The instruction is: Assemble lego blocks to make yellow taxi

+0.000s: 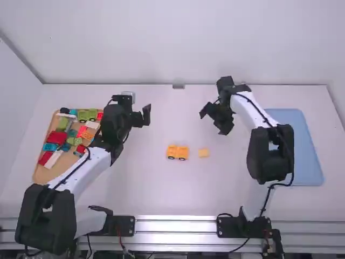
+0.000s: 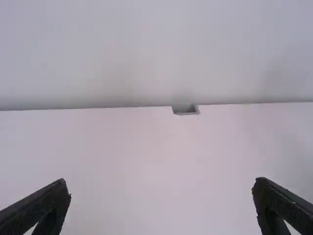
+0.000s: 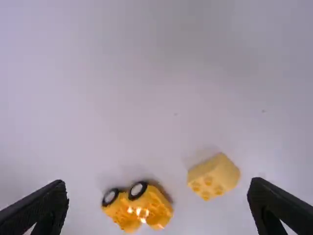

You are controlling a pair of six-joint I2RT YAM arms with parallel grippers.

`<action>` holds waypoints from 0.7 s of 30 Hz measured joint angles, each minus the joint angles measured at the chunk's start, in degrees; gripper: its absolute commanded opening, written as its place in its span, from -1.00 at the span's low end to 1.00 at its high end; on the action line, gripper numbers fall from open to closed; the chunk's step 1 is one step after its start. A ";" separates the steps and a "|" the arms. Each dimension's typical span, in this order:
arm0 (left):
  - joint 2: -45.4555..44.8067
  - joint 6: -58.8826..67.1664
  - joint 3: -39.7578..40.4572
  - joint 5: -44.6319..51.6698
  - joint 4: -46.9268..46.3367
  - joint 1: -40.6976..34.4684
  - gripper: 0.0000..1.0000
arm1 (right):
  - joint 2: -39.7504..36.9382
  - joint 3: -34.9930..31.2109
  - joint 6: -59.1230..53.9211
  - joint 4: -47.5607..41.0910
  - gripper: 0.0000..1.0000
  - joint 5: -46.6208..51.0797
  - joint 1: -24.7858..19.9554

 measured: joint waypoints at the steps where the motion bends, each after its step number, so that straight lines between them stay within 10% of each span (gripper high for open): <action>1: -0.02 -0.13 0.00 0.00 0.00 0.00 0.98 | 0.00 1.70 -3.23 -1.55 0.96 -1.27 -0.37; 9: 0.00 -0.87 0.00 -0.17 0.00 0.28 0.98 | -0.09 18.40 -26.58 -11.67 0.96 -1.79 -2.29; 21: 0.00 -0.66 0.00 0.31 -5.46 0.26 0.98 | -0.15 17.05 -46.10 -8.15 0.97 22.56 -3.43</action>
